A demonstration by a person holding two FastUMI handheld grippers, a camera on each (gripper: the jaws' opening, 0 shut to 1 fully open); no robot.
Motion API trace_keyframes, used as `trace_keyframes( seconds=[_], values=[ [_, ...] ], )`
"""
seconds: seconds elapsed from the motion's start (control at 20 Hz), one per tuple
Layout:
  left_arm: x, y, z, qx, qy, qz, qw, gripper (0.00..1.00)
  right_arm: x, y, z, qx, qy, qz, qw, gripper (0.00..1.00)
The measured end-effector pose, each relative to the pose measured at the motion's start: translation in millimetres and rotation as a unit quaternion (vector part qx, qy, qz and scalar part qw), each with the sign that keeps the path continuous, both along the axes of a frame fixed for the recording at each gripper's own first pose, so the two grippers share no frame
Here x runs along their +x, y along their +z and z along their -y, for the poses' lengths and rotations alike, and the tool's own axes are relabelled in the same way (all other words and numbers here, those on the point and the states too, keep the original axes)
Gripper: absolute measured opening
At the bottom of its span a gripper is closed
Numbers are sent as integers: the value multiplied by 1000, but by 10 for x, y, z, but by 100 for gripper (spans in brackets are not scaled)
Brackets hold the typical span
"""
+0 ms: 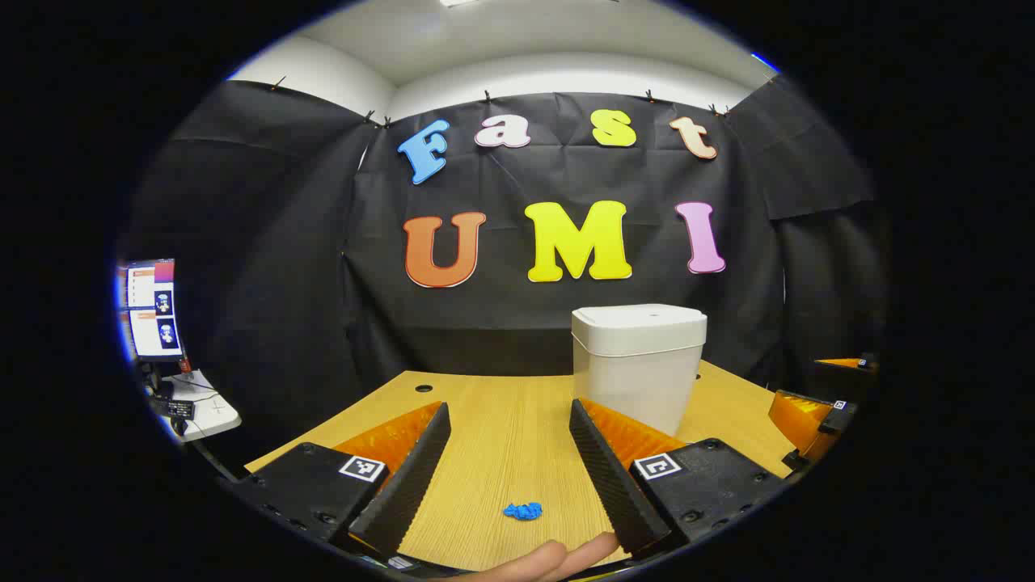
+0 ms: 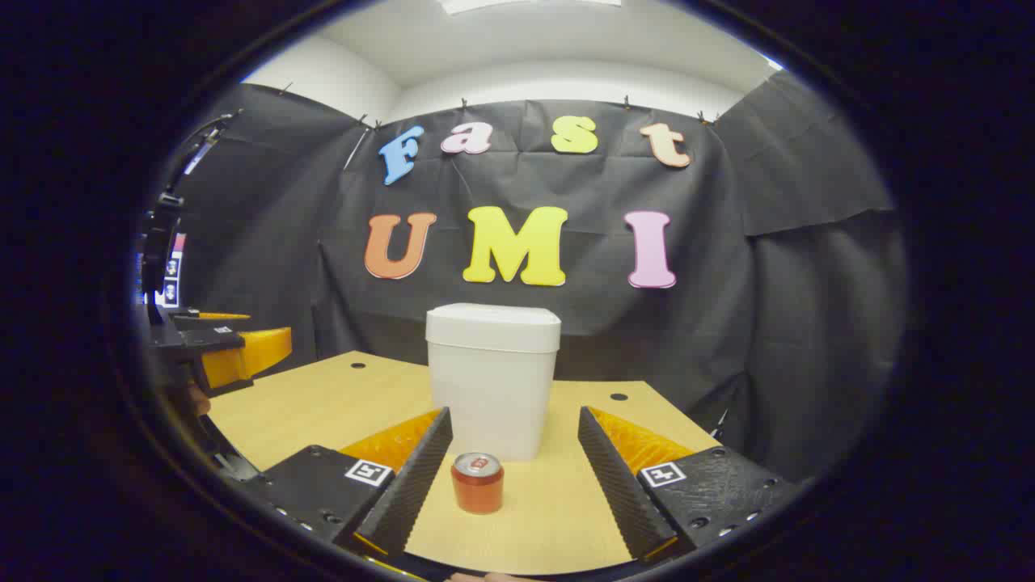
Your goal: Press the lid of the desktop garbage bin to open it, pick up the crumpled paper on the desktop and throw it into the bin, then pick up the pop can on the desktop and drop it into the bin, and finally close the garbage bin lid.
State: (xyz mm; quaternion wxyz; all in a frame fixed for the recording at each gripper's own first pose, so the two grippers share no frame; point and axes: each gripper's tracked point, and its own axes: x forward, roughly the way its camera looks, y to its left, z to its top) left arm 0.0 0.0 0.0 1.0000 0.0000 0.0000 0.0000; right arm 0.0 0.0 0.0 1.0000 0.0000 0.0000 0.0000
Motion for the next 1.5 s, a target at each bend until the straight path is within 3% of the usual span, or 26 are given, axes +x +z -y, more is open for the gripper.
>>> trace_keyframes(
  seconds=[0.7,0.95,1.5],
  values=[
    [17,-60,-84,4,10,-10,1000,96,24,-19,69,-12,-25,-4,1000,96],
    [-3,-9,-118,10,14,-2,1000,96,26,56,114,9,-32,3,999,96],
    [39,-73,-186,4,24,-12,1000,96,251,237,164,13,-36,18,999,96]
  ],
)
